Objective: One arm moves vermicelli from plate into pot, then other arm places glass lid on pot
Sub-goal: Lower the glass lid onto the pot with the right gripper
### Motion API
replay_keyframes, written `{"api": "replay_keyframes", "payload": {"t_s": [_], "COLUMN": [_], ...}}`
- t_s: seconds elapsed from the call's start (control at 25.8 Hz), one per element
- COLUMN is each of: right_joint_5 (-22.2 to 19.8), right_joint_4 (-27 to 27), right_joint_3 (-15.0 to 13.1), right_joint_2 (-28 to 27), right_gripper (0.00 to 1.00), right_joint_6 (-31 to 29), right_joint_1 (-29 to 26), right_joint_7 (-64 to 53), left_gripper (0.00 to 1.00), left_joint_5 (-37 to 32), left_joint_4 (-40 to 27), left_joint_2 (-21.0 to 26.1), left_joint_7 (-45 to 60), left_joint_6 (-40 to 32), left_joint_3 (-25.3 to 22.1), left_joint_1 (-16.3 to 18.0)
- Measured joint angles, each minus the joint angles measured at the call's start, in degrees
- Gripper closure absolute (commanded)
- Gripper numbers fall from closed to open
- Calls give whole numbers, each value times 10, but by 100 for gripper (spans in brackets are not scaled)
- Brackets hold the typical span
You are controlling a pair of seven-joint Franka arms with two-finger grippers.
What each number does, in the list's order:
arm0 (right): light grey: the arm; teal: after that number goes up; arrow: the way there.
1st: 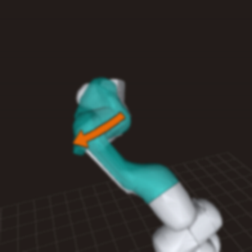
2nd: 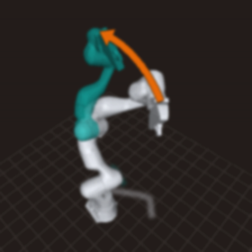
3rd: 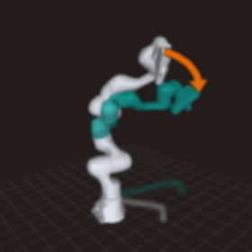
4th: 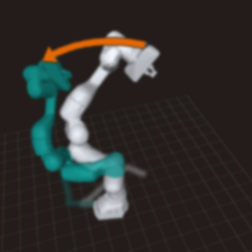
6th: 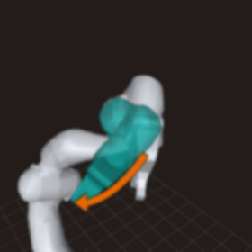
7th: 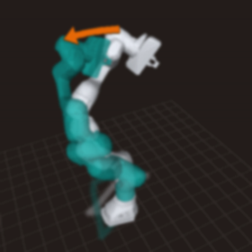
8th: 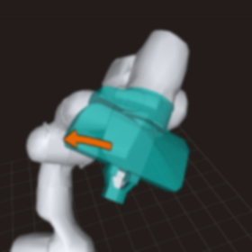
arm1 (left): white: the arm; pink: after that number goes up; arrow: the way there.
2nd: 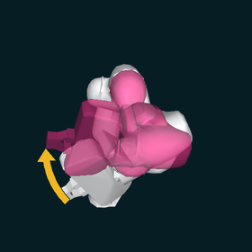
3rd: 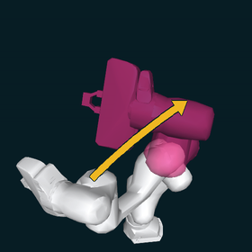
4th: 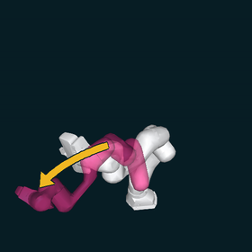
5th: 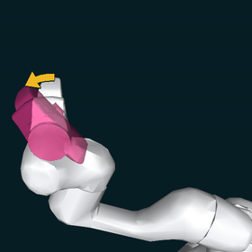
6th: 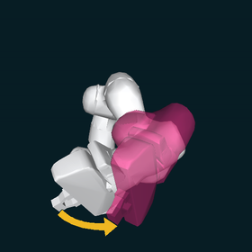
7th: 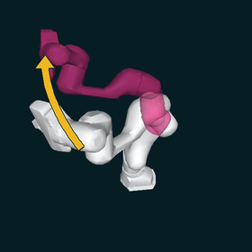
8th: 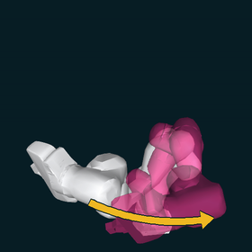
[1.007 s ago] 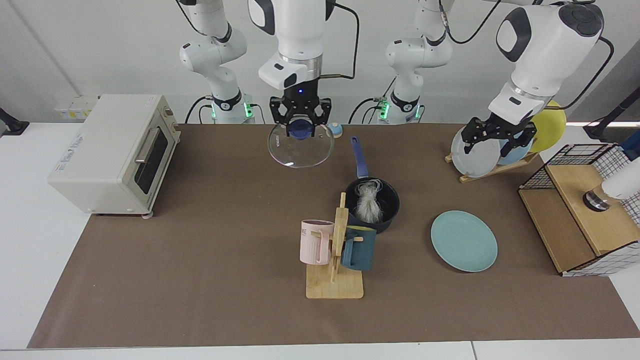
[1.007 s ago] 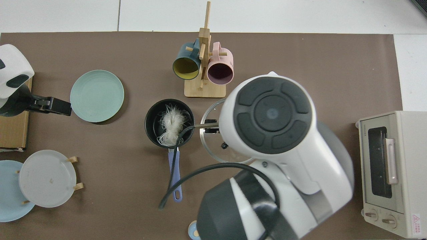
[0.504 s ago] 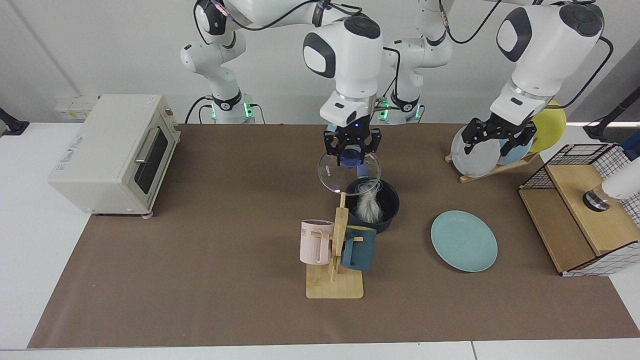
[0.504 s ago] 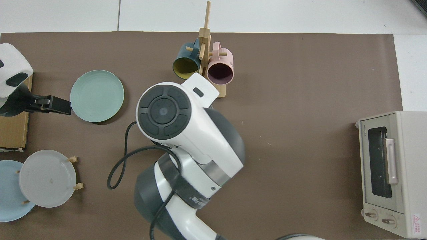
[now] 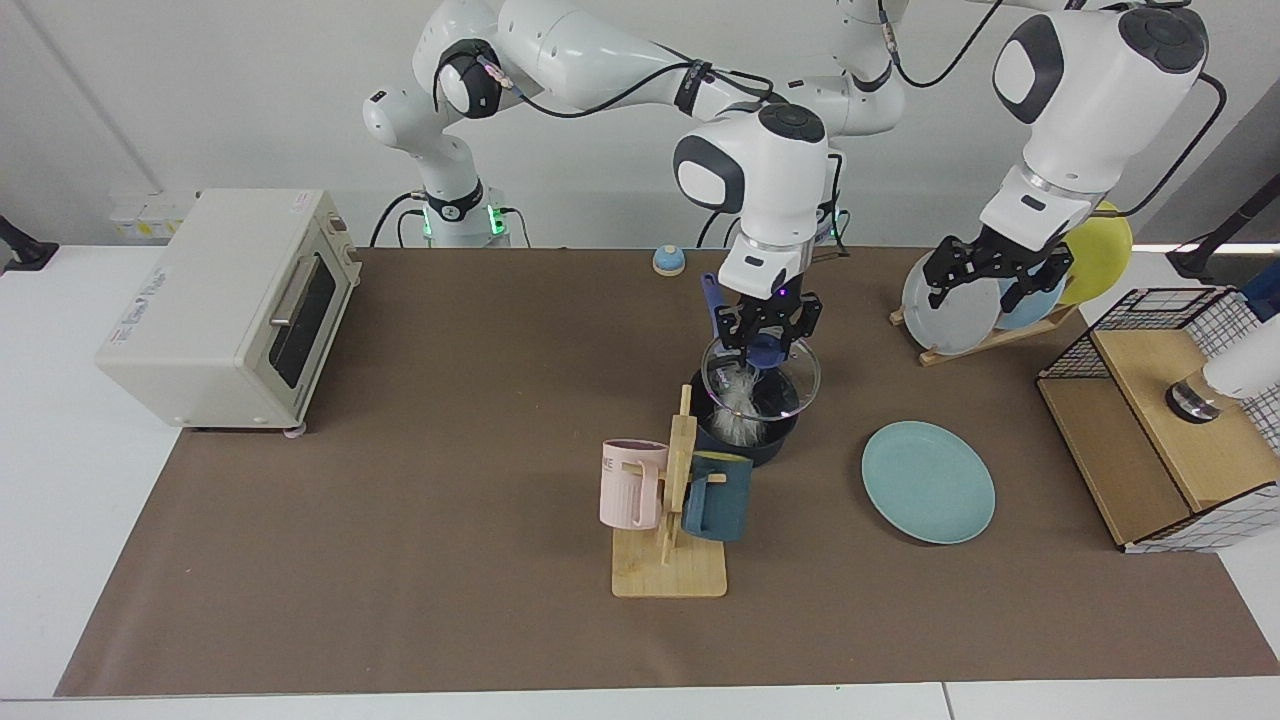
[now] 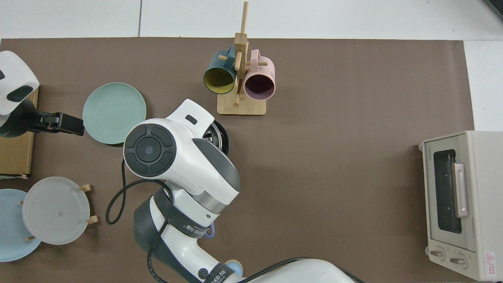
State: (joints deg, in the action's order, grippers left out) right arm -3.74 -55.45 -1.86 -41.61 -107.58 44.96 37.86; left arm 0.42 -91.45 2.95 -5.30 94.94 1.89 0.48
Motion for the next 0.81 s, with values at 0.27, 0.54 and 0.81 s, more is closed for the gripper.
{"api": "replay_keyframes", "payload": {"t_s": [0.27, 0.54, 0.81], "right_joint_5": [0, 0, 0], "right_joint_4": [-1, -19, -37], "right_joint_3": [-2, -2, 0], "right_joint_2": [-3, -7, -13], "right_gripper": [100, 100, 100], "right_joint_6": [-1, -7, -33], "right_joint_1": [-5, -11, -6], "right_joint_7": [-29, -46, -46], "left_gripper": [0, 0, 0], "left_joint_5": [0, 0, 0], "left_joint_4": [0, 0, 0], "left_joint_2": [0, 0, 0], "left_joint_7": [0, 0, 0], "left_joint_6": [0, 0, 0], "left_joint_3": [0, 0, 0], "left_joint_1": [0, 0, 0]}}
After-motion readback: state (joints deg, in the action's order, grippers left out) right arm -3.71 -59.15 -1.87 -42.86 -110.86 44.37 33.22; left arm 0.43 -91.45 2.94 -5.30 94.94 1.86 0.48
